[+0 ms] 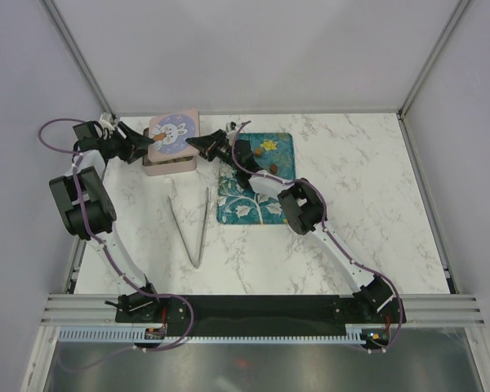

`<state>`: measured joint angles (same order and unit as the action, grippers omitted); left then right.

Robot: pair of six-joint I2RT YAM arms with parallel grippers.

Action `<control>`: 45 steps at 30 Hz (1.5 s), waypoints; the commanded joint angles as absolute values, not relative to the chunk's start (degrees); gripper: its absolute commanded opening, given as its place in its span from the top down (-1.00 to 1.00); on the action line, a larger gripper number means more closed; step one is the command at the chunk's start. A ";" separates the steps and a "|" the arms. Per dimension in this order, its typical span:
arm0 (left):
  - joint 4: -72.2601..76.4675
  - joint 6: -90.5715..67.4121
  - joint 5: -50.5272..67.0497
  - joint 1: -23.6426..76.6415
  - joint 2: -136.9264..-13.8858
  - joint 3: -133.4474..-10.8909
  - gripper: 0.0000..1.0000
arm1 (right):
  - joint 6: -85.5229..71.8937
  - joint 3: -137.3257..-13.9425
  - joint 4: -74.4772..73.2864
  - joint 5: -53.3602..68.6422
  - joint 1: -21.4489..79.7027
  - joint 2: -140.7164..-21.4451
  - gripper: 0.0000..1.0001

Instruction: Pack the chocolate

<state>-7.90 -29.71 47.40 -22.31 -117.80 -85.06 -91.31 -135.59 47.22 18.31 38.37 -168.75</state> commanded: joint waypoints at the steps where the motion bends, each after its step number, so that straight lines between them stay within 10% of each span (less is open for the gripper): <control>1: -6.59 -30.67 51.94 -22.41 -117.25 -85.52 -0.33 | -93.69 -137.99 55.02 20.39 38.94 -167.61 1.00; 45: -16.79 -24.17 50.36 -24.08 -116.37 -90.70 -0.43 | -95.45 -137.55 57.83 21.45 38.50 -166.73 1.00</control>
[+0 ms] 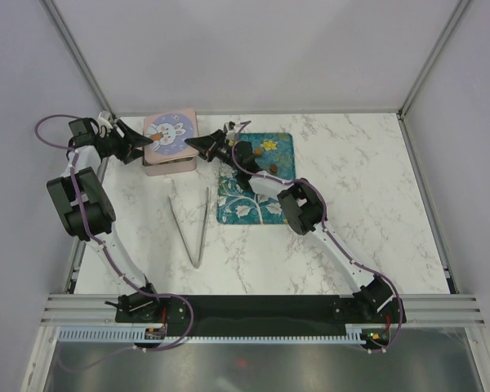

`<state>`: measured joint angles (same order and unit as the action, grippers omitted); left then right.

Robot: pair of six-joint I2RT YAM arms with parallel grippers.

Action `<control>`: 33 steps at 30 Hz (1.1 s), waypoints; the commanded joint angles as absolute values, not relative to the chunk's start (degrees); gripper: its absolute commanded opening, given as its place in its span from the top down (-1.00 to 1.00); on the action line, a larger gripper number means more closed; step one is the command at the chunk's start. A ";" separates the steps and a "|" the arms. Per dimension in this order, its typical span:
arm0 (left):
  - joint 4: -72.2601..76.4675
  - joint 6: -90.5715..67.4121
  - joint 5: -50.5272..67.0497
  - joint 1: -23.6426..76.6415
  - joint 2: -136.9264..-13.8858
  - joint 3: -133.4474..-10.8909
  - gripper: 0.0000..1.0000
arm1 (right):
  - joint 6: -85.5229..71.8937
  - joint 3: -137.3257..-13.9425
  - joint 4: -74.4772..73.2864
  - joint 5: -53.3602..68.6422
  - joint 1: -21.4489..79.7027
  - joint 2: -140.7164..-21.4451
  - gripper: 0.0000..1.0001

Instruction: Pack the chocolate

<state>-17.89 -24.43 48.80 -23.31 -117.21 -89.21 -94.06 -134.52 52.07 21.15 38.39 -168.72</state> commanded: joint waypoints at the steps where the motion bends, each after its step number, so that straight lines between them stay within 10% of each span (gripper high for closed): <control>1: -16.79 -24.08 50.80 -24.08 -116.37 -90.70 -0.43 | -95.45 -137.55 57.75 21.45 38.50 -166.82 1.00; 10: -6.86 -32.77 59.67 -24.08 -118.03 -87.63 -0.06 | -95.10 -138.78 55.38 22.32 38.76 -167.52 0.97; 19: -6.94 -33.14 59.42 -24.34 -121.46 -89.91 0.68 | -87.64 -137.56 45.28 23.12 38.41 -165.24 0.23; 33: -8.70 -30.85 57.04 -25.49 -125.42 -93.69 0.89 | -81.65 -135.79 40.61 22.32 37.09 -164.44 -0.01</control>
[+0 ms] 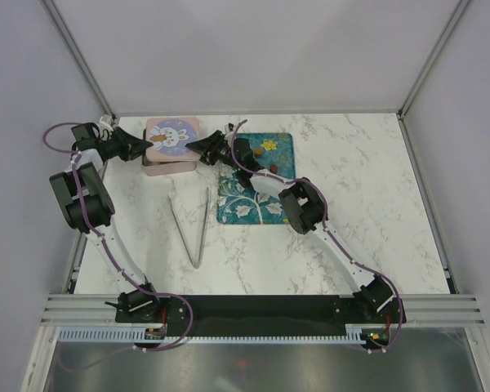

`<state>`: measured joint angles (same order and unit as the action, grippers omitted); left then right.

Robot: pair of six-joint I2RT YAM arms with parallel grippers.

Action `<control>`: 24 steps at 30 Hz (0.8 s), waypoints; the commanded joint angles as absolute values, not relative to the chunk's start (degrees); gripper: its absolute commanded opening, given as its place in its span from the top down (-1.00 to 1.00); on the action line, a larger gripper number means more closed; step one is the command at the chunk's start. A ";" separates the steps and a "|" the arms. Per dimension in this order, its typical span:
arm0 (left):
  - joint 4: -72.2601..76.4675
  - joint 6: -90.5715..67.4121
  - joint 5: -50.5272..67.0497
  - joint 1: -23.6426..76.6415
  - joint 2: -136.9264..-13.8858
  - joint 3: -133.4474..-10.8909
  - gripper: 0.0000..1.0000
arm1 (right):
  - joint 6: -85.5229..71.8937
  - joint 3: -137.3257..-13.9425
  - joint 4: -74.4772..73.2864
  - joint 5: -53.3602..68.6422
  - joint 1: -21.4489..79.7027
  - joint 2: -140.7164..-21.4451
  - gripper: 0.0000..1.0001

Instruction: Pack the chocolate

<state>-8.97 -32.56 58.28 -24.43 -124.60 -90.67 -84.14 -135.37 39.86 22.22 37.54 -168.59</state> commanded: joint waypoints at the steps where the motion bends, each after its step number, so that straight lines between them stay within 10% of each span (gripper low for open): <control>1: -8.79 -30.85 56.95 -25.58 -125.42 -93.78 0.89 | -81.39 -135.79 40.34 22.32 37.00 -164.53 -0.01; 24: -9.32 -29.80 55.46 -26.81 -126.04 -95.10 0.92 | -74.01 -136.41 34.10 21.18 36.12 -163.74 0.10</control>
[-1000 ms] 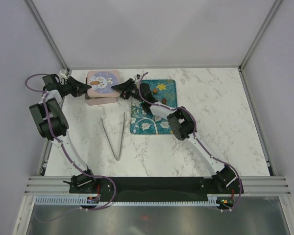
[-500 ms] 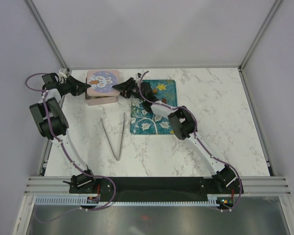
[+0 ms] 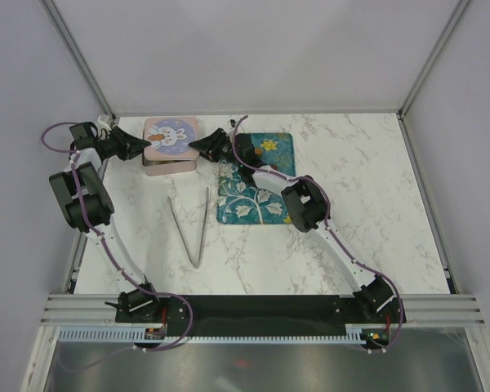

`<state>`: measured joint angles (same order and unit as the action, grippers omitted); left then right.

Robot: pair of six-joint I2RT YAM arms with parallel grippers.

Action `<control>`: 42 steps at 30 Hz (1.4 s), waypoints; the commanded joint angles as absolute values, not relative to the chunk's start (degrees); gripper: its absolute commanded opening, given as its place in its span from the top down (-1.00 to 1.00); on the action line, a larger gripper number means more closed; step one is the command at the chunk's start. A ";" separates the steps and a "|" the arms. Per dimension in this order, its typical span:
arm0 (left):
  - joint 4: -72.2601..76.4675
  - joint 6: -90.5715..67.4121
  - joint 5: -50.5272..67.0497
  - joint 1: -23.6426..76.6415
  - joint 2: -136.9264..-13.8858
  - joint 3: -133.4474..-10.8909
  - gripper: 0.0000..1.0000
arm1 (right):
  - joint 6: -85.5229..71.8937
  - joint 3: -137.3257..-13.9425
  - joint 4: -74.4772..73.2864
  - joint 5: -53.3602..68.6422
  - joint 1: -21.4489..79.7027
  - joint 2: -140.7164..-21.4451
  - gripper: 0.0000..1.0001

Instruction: Pack the chocolate

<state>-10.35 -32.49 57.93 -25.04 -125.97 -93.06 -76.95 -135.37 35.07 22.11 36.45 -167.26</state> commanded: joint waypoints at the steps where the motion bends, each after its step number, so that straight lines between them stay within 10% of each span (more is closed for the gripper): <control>1: -9.40 -29.79 55.20 -26.89 -126.04 -95.10 0.92 | -73.83 -136.41 33.49 21.18 36.12 -163.74 0.09; 42: -11.34 -29.00 53.61 -27.95 -128.67 -97.82 0.93 | -63.37 -137.46 21.45 17.31 36.74 -161.63 0.03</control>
